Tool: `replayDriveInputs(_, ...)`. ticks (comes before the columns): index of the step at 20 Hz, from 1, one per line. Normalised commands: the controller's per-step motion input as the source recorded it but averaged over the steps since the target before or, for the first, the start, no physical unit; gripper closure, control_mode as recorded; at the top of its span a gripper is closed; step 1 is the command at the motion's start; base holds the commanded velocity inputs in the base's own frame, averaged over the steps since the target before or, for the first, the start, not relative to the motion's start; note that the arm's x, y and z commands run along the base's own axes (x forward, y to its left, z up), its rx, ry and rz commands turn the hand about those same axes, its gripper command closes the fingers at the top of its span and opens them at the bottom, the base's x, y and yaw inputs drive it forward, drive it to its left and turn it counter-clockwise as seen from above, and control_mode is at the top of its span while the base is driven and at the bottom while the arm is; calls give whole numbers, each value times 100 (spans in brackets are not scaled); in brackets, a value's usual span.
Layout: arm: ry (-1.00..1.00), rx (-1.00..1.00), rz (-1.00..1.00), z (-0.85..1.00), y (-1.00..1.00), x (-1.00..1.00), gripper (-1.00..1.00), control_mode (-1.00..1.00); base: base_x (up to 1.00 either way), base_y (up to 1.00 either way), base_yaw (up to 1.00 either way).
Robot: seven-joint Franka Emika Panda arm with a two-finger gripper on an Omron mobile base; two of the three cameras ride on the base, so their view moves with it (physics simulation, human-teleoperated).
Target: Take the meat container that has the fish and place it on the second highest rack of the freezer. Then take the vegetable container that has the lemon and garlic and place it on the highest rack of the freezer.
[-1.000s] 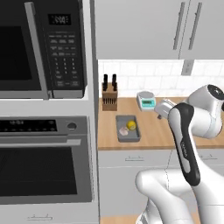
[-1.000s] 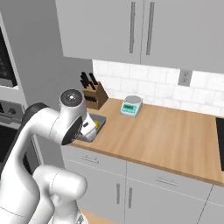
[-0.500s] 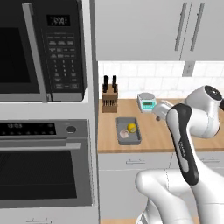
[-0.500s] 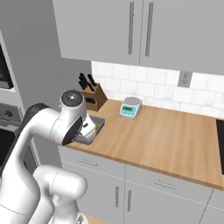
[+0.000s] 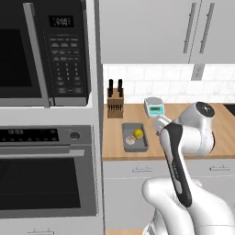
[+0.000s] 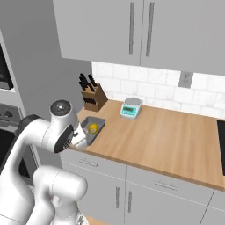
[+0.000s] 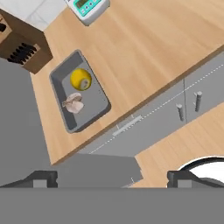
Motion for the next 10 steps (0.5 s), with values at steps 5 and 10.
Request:
replayDriveInputs(5, 4, 0, -11, -45, -3, 27, -100, -100, 0, 0, 0)
replayDriveInputs(10, 5, 3, 3, -21, -29, 41, -100, -100, 0, 0, 0)
